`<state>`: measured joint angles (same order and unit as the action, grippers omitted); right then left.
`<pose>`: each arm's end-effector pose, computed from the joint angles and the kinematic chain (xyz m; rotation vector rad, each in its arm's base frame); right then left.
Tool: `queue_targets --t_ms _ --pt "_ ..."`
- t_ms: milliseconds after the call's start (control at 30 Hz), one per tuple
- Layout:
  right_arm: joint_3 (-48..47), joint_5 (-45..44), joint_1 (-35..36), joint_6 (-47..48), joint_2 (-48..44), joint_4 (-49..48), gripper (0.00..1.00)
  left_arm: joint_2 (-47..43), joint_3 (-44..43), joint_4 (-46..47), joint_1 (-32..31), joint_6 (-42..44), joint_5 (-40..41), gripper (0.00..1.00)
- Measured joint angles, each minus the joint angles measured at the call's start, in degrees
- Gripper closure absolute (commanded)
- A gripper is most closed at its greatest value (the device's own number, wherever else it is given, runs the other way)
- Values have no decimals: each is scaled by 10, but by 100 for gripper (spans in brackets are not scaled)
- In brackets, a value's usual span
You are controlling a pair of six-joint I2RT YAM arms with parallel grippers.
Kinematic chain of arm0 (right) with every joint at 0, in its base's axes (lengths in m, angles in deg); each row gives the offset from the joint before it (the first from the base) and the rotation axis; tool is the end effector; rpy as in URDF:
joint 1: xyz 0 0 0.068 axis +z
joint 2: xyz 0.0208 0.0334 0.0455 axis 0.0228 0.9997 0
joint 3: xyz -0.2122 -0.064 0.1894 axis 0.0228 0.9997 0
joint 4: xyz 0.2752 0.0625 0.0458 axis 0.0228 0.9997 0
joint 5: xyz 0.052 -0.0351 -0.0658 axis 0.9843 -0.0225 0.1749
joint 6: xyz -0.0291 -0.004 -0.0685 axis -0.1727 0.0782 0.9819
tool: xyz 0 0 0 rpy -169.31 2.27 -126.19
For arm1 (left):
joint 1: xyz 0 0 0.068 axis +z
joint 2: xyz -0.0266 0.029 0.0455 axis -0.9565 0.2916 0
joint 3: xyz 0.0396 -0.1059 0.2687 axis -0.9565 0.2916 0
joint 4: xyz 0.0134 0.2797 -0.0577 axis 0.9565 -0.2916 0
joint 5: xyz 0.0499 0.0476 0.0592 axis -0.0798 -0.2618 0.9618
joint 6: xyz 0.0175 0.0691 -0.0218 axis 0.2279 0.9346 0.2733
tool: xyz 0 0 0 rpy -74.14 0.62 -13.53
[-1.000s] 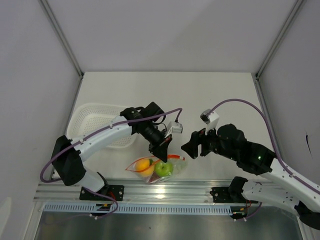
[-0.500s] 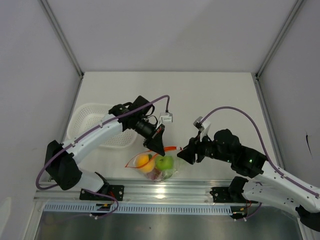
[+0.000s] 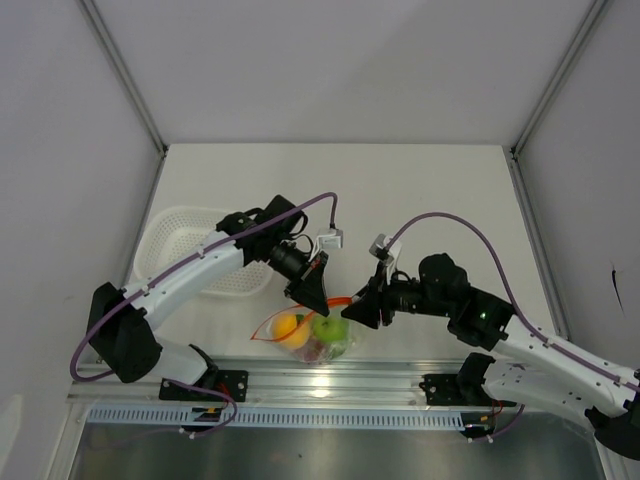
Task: Place the food in the zip-top bag and seal the zipper
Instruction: Zip the zipper food storage bag at the center of the board.
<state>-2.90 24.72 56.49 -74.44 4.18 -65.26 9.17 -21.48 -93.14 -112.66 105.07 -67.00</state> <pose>0.1111 0.1979 0.3209 -0.8774 1.8178 1.1993 0.1912 -0.2312 0.3026 1.4725 2.0271 -1.6258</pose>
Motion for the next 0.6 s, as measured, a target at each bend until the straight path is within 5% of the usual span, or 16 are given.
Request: queue_targets --t_ms 300,500,600 --pt "38 11 -9 -2 -31 -6 62 -3 14 10 10 0 -15 100" --pt "56 15 -12 -9 -37 -25 100 -17 24 23 12 -1 -20 99" --pt "61 16 -13 -18 -36 -35 100 -23 26 28 12 -1 -21 99"
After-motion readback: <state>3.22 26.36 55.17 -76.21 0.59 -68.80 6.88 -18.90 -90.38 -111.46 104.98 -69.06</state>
